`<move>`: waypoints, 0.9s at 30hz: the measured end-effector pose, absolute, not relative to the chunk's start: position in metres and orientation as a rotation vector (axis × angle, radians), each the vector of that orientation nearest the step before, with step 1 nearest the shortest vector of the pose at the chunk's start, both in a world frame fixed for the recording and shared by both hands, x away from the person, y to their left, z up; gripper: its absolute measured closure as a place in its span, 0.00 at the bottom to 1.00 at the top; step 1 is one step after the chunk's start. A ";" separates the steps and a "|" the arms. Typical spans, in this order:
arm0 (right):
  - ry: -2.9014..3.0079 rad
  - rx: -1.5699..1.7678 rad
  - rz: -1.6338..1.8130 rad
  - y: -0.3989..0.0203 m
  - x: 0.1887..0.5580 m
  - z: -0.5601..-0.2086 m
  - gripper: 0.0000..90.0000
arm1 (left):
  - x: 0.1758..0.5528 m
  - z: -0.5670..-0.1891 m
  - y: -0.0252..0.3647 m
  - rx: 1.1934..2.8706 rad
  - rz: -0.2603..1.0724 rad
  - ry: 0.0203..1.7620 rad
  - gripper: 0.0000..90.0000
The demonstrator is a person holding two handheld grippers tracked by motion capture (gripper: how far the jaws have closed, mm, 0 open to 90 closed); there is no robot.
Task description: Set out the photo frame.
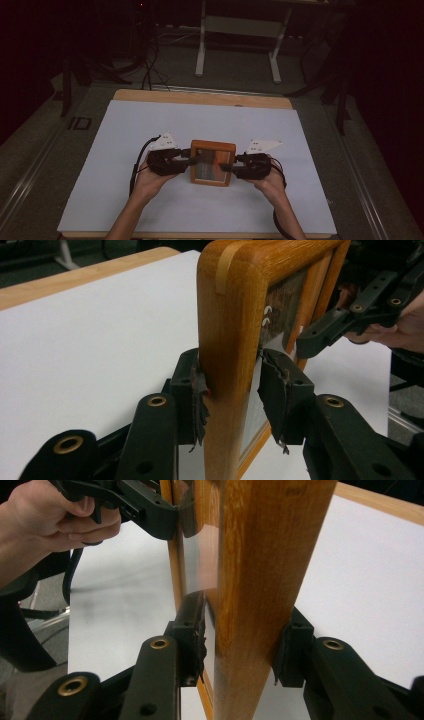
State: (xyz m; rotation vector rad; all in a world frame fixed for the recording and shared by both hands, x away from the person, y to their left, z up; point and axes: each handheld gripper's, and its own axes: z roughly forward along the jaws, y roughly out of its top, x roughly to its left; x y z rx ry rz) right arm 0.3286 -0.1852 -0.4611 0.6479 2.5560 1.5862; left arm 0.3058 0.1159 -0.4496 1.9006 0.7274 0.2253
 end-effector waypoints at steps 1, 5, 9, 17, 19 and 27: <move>2.558 0.659 1.590 -0.183 0.330 -0.462 0.69 | 0.307 -0.450 0.118 1.899 0.226 0.737 0.69; 2.576 0.711 1.611 -0.175 0.336 -0.470 0.69 | 0.311 -0.455 0.124 1.895 0.207 0.791 0.69; 2.597 0.752 1.620 -0.168 0.342 -0.479 0.69 | 0.315 -0.462 0.129 1.907 0.180 0.841 0.68; 2.603 0.779 1.636 -0.167 0.348 -0.488 0.66 | 0.313 -0.467 0.132 1.877 0.156 0.876 0.71; 2.604 0.784 1.642 -0.167 0.349 -0.488 0.66 | 0.313 -0.467 0.132 1.877 0.156 0.876 0.72; 2.582 0.858 1.641 -0.163 0.353 -0.492 0.61 | 0.318 -0.472 0.132 1.854 0.152 0.921 0.73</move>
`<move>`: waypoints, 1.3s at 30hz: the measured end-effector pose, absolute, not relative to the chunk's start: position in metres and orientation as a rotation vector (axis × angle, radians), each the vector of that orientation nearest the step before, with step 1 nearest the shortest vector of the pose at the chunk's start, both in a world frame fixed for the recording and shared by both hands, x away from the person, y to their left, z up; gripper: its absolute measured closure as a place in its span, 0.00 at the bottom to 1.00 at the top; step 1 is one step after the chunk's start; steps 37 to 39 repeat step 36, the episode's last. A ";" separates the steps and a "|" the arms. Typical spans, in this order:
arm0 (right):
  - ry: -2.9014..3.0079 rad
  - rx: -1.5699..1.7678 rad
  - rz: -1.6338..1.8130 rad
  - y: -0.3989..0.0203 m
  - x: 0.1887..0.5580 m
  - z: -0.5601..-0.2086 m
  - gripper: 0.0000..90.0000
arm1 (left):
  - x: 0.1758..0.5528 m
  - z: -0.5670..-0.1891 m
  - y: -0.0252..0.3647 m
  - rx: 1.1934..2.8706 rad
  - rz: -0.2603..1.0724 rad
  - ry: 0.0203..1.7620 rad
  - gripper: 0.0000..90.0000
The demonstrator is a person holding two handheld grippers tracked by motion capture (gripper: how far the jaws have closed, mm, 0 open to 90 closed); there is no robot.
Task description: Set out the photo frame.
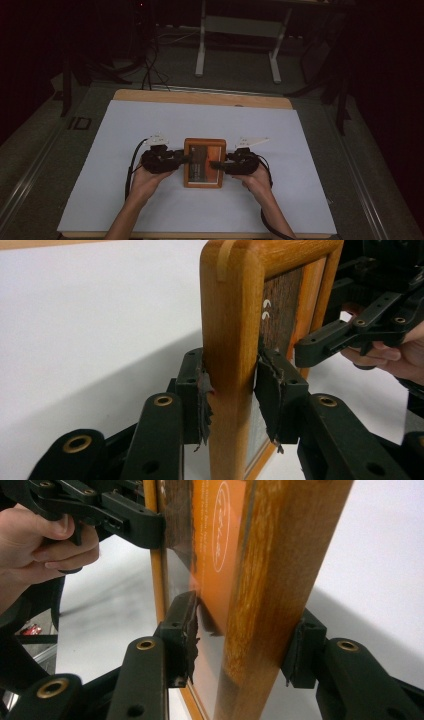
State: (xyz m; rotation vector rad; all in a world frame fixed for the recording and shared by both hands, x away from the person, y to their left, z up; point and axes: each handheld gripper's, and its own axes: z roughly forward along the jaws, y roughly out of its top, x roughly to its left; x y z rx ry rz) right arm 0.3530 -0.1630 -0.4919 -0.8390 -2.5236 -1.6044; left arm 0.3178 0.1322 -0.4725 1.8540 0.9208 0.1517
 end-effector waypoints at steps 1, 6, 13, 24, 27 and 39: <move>-2.522 -0.846 -1.603 -0.163 0.353 -0.492 0.61 | 0.318 -0.472 0.132 1.854 0.152 0.924 0.73; -2.527 -0.857 -1.611 -0.162 0.354 -0.493 0.58 | 0.318 -0.472 0.132 1.865 0.156 0.927 0.73; -2.577 -0.899 -1.597 -0.165 0.351 -0.491 0.41 | 0.317 -0.470 0.138 1.837 0.161 0.913 0.58; -2.638 -0.966 -1.659 -0.198 0.340 -0.472 0.27 | 0.300 -0.457 0.159 1.783 0.195 0.783 0.45; -2.664 -0.996 -1.651 -0.205 0.340 -0.471 0.25 | 0.295 -0.455 0.161 1.778 0.199 0.750 0.43; -2.843 -1.296 -1.513 -0.240 0.344 -0.480 0.16 | 0.280 -0.444 0.165 1.731 0.120 0.589 0.37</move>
